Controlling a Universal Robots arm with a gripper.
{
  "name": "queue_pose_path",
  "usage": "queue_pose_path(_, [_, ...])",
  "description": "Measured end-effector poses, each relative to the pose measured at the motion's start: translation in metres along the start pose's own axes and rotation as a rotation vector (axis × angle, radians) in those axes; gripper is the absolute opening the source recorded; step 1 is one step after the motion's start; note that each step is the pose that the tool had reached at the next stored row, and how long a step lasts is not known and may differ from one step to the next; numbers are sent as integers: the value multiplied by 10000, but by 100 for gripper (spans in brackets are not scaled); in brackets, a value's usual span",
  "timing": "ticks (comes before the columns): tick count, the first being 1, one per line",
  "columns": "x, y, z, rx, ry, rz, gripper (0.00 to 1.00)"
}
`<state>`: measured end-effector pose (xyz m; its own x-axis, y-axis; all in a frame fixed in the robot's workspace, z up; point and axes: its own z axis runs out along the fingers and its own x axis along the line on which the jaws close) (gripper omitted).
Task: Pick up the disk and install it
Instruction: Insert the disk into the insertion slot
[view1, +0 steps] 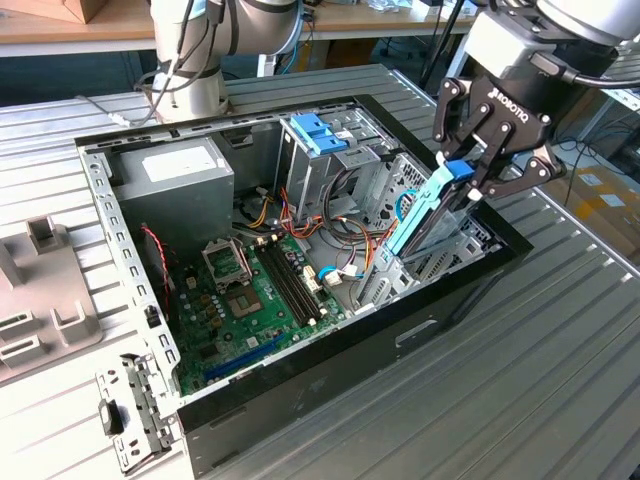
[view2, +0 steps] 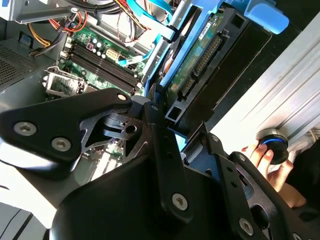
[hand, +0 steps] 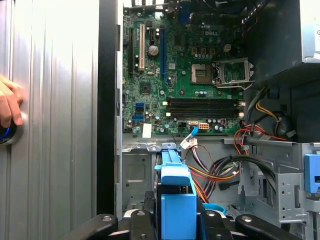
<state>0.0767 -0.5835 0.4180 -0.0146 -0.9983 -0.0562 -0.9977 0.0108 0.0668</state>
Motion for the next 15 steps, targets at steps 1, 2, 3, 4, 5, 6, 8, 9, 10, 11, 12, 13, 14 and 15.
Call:
queue_pose_path(1, [0, 0, 5, 0, 0, 0, 36])
queue_pose_path(2, [0, -1, 8, 0, 0, 0, 36])
queue_pose_path(3, [1, -1, 12, 0, 0, 0, 36])
queue_pose_path(4, [1, -1, 15, 0, 0, 0, 36])
queue_pose_path(5, [1, -1, 19, 0, 1, 0, 36])
queue_pose_path(6, [1, -2, 24, 0, 0, 0, 36])
queue_pose_path(8, [2, -2, 30, 0, 0, 0, 36])
queue_pose_path(9, [2, -2, 33, 0, 0, 0, 36])
queue_pose_path(10, [2, -2, 36, 0, 0, 0, 36])
queue_pose_path(11, [2, -2, 38, 0, 0, 0, 36])
queue_pose_path(12, [2, -3, 41, 0, 1, 0, 36])
queue_pose_path(13, [2, -3, 46, 0, 0, 0, 36])
queue_pose_path(14, [3, -3, 49, 0, 0, 0, 36])
queue_pose_path(15, [3, -3, 52, 0, 1, 0, 36])
